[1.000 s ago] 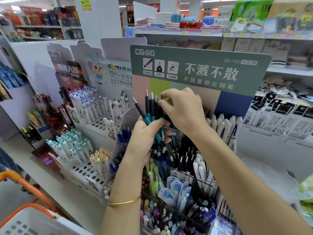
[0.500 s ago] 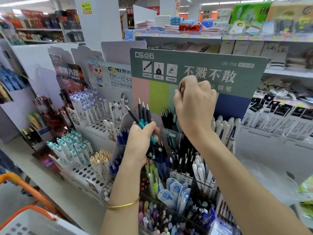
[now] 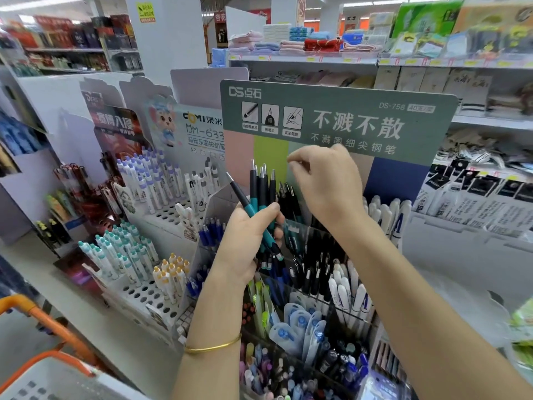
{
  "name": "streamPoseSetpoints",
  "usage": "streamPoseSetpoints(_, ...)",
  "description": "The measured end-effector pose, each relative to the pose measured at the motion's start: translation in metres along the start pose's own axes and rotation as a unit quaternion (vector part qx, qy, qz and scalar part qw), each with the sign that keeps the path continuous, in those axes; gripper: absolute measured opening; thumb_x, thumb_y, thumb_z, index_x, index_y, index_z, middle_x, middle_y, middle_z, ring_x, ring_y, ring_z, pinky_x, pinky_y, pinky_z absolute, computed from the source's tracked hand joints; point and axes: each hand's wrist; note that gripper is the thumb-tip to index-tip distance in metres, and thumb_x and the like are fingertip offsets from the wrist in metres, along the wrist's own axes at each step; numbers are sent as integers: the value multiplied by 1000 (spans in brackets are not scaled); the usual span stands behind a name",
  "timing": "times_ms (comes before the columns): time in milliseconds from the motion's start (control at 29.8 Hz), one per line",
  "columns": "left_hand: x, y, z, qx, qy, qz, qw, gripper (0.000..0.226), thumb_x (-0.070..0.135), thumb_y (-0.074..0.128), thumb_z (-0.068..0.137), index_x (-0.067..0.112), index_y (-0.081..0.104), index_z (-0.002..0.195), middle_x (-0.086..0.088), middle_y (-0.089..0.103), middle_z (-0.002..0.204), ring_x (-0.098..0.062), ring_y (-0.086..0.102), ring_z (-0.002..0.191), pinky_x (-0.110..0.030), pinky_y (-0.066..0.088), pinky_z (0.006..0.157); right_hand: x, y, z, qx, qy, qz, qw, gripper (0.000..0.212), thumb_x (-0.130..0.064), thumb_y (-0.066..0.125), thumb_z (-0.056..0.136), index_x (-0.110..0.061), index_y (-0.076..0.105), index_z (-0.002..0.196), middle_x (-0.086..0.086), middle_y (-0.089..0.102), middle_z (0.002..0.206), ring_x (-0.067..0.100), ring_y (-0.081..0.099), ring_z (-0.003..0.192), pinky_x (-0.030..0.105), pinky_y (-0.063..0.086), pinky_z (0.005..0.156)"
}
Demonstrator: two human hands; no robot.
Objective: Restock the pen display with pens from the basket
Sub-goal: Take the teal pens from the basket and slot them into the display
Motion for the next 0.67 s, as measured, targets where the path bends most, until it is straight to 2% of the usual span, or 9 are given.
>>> streamPoseSetpoints(101, 1, 2, 0, -27, 19, -5, 999, 5, 9, 53, 97, 4, 51, 96, -6, 55, 69, -16, 48, 56, -27, 42, 50, -8, -6, 0, -71, -26, 45, 996, 27, -32, 57, 93, -12, 71, 103, 4, 71, 96, 24, 59, 94, 36, 48, 81)
streamPoseSetpoints(235, 2, 4, -1, -28, 21, -20, 999, 10, 10, 52, 98, 4, 52, 106, -5, 60, 72, -17, 52, 58, -26, 45, 49, -7, -5, 1, -121, 29, 146, 981, 20, -25, 67, 87, -12, 66, 101, 0, 66, 94, 17, 60, 92, 33, 48, 84)
streamPoseSetpoints(302, 2, 3, -1, -17, 1, -29, 999, 15, 12, 51, 99, 2, 53, 110, -6, 64, 73, -17, 59, 58, -27, 49, 50, -6, -4, 3, -90, 59, 187, 977, 14, -19, 64, 88, -11, 64, 100, -3, 63, 92, 15, 60, 90, 33, 49, 84)
streamPoseSetpoints(437, -1, 2, 1, 47, -40, -35, 997, 13, 12, 50, 100, 3, 50, 110, -11, 67, 81, -16, 66, 56, -27, 52, 46, -3, -11, 10, 76, 105, 228, 965, 13, -15, 57, 93, -10, 57, 105, -10, 54, 81, 14, 57, 82, 33, 49, 78)
streamPoseSetpoints(571, -3, 1, 3, 90, -21, -5, 996, 4, 8, 50, 99, 7, 47, 99, -5, 56, 73, -10, 51, 46, -23, 44, 41, 1, -9, 5, 148, 60, 132, 978, 16, -18, 56, 94, -9, 55, 107, -2, 60, 84, 19, 54, 79, 35, 43, 63)
streamPoseSetpoints(672, -4, 1, 4, 82, -10, 0, 997, 5, 9, 51, 99, 5, 49, 102, -2, 52, 67, -10, 50, 50, -23, 46, 43, 7, 4, -3, 144, 3, 36, 989, 16, -20, 64, 89, -10, 59, 100, 4, 65, 80, 25, 54, 83, 32, 38, 62)
Point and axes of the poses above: each hand's wrist, its own z-axis towards the middle knuckle, its own y-axis out of the palm, x = y × z
